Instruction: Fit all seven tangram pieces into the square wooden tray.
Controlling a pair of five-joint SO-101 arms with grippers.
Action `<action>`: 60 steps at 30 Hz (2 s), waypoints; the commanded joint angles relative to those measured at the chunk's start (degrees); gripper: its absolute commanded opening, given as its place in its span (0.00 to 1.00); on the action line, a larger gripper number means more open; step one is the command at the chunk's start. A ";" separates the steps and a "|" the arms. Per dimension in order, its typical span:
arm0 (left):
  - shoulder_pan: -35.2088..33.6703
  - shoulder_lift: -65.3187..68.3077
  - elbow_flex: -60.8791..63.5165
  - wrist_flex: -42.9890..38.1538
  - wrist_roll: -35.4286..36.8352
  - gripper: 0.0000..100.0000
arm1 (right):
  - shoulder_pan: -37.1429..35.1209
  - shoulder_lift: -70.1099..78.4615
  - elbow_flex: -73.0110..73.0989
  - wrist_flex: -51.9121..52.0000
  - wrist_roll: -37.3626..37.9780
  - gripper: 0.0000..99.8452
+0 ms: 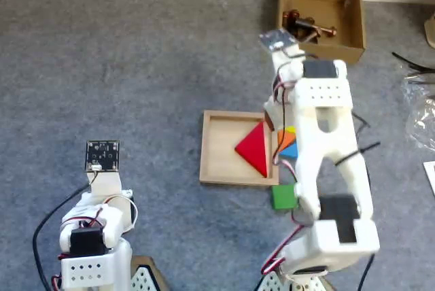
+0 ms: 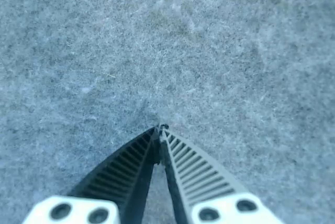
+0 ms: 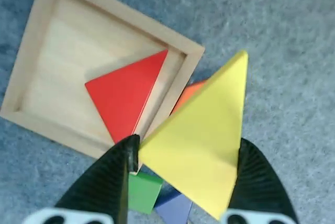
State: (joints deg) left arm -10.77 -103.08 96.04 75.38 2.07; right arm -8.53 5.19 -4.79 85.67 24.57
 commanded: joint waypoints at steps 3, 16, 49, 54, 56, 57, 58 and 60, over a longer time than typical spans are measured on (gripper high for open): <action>-0.48 0.40 1.19 0.44 0.09 0.00 | -2.24 9.01 -18.24 4.70 0.53 0.12; -0.48 0.40 1.19 0.44 0.09 0.00 | -8.66 27.47 -37.05 9.54 17.58 0.12; -0.48 0.40 1.19 0.44 0.09 0.00 | -16.22 38.73 -36.53 9.63 39.38 0.12; -0.48 0.40 1.19 0.44 0.09 0.00 | -16.31 42.86 -36.62 11.65 40.00 0.12; -0.48 0.40 1.19 0.44 0.09 0.00 | -16.40 44.44 -36.88 13.41 40.00 0.12; -0.48 0.40 1.19 0.44 0.09 0.00 | -16.40 45.23 -37.05 14.29 40.00 0.12; -0.48 0.40 1.19 0.44 0.09 0.00 | -16.40 45.58 -37.14 14.64 40.00 0.12; -0.48 0.40 1.19 0.44 0.09 0.00 | -16.40 45.85 -37.14 14.90 40.00 0.12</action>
State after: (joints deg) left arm -10.77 -103.08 96.04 75.38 2.07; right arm -23.38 49.58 -41.89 98.15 63.69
